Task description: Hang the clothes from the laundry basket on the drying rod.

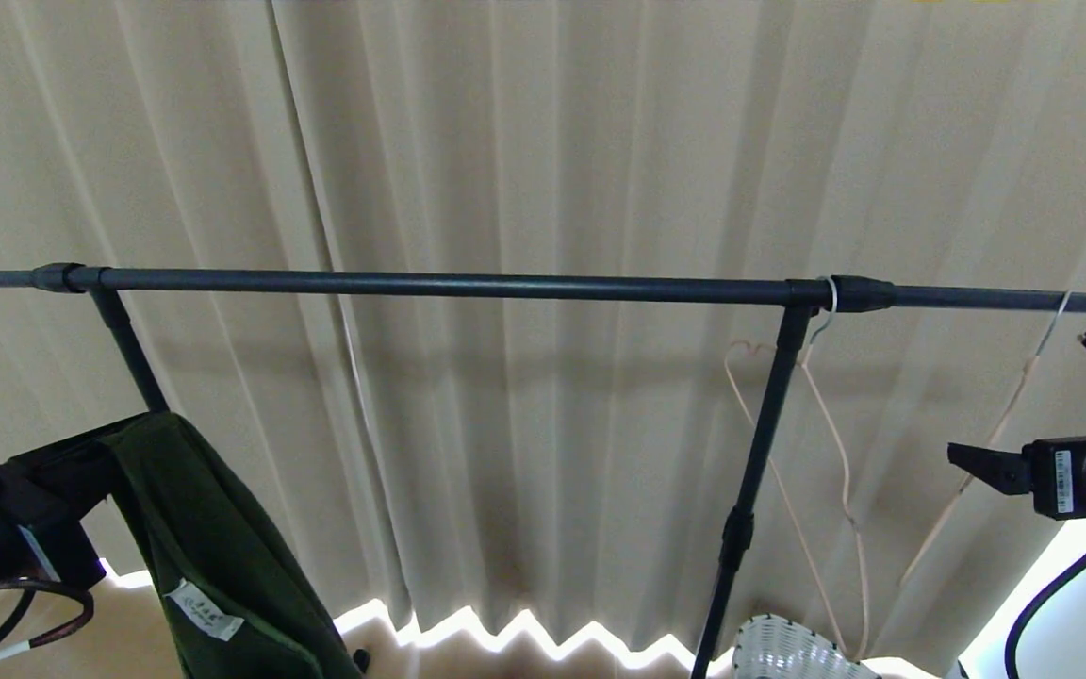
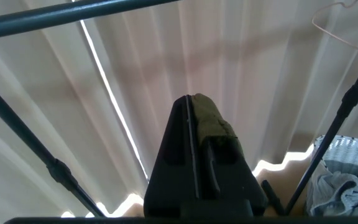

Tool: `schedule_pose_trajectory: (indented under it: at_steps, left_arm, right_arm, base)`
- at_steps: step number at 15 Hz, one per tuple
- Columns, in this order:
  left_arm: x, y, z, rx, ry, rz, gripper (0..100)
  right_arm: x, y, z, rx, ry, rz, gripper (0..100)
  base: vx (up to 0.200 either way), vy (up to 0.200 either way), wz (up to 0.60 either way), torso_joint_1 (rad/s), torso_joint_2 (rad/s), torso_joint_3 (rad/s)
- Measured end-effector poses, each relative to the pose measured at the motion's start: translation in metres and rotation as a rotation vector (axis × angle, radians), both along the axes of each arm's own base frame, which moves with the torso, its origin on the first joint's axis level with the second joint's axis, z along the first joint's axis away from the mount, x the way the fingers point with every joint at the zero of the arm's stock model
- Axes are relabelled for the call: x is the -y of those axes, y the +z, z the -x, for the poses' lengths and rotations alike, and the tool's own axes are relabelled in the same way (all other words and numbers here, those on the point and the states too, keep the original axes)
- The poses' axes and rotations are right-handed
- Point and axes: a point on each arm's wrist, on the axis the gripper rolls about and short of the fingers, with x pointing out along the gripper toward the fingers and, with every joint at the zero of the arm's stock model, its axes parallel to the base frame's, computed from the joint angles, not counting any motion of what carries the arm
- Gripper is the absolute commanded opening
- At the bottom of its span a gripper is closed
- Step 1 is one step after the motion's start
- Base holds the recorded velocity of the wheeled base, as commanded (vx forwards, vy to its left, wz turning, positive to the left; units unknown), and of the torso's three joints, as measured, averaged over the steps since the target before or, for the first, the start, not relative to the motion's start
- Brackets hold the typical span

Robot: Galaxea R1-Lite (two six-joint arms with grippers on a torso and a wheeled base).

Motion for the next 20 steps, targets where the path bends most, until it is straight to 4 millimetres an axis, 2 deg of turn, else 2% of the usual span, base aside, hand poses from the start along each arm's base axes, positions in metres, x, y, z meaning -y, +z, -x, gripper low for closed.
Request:
schedule_pose_trajectory:
  at_steps: [3,6,20]
  left_arm:
    - [0.000,-0.001,0.000,-0.003,0.001,-0.001,0]
    - [0.000,-0.001,0.001,-0.003,0.002,-0.001,0]
    - [-0.001,0.001,0.004,0.011,0.003,0.000,0]
  right_arm:
    - [0.004,-0.012,-0.017,-0.064,-0.080,0.030,100]
    - [0.005,-0.020,-0.023,-0.107,-0.107,0.046,100]
    - [0.012,-0.028,-0.024,-0.141,-0.153,0.046,100]
  base:
    - [0.000,0.000,0.00,0.000,0.00,0.000]
    - [0.000,0.000,0.00,0.000,0.00,0.000]
    - [0.000,0.000,0.00,0.000,0.00,0.000]
